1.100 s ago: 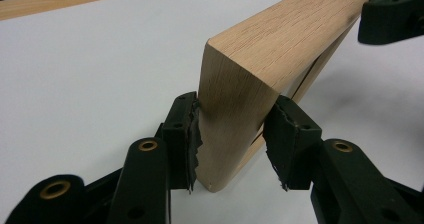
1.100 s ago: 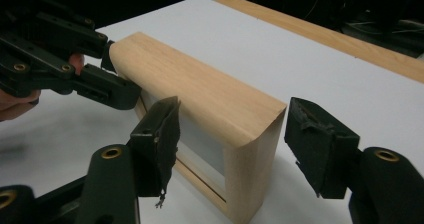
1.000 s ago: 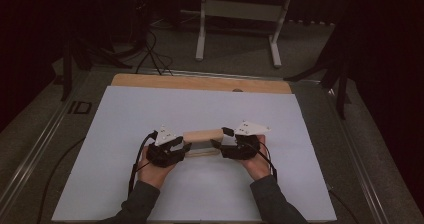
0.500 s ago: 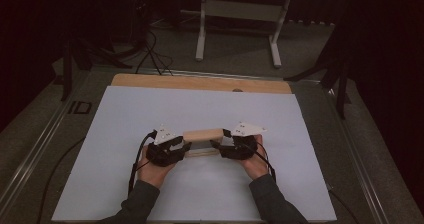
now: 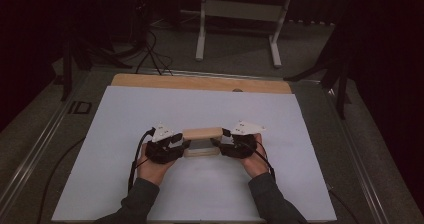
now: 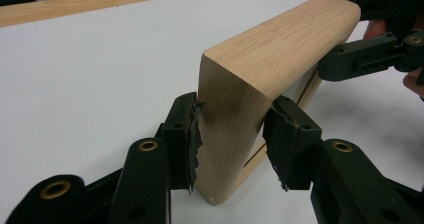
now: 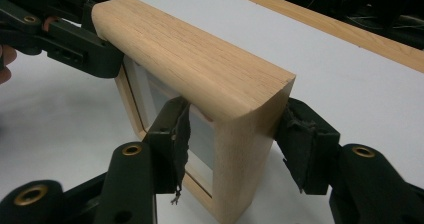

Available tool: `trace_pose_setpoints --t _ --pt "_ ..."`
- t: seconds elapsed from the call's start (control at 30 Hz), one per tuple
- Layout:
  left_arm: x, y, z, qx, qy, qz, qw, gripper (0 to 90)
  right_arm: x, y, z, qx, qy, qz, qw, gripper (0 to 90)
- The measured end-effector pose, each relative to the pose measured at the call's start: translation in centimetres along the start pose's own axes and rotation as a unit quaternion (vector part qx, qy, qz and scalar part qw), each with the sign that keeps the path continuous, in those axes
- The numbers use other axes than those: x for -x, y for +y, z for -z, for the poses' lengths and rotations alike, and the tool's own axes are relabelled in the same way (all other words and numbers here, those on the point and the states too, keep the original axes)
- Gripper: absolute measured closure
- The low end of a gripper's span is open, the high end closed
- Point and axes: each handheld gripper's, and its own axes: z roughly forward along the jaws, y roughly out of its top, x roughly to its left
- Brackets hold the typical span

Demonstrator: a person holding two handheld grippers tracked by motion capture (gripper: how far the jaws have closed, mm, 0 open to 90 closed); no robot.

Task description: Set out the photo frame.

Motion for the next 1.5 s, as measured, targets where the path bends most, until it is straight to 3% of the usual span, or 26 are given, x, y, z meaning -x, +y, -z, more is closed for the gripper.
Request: trace_pose_setpoints --t 0.27,0.57,0.9,1.5 --pt "-0.3 0.2 -0.1 0.004 0.003 0.005 1.0000 57.1 0.1 0.2 -0.3 -0.001 0.001 -0.005 1.0000 48.8" --pt "-1.0 0.4 -0.7 0.012 0.004 0.025 0.9996 57.2 0.9 0.3 -1.0 0.001 0.008 -0.029 0.9996 48.9" --pt "-1.3 0.3 -1.3 0.010 0.004 0.022 0.9997 56.0 1.3 0.0 -1.8 -0.012 0.018 -0.046 0.9987 45.8" --pt "-2.0 0.5 -2.4 0.007 -0.016 0.036 0.9992 55.8 2.2 -0.3 -1.9 -0.022 0.023 -0.075 0.9967 48.1"
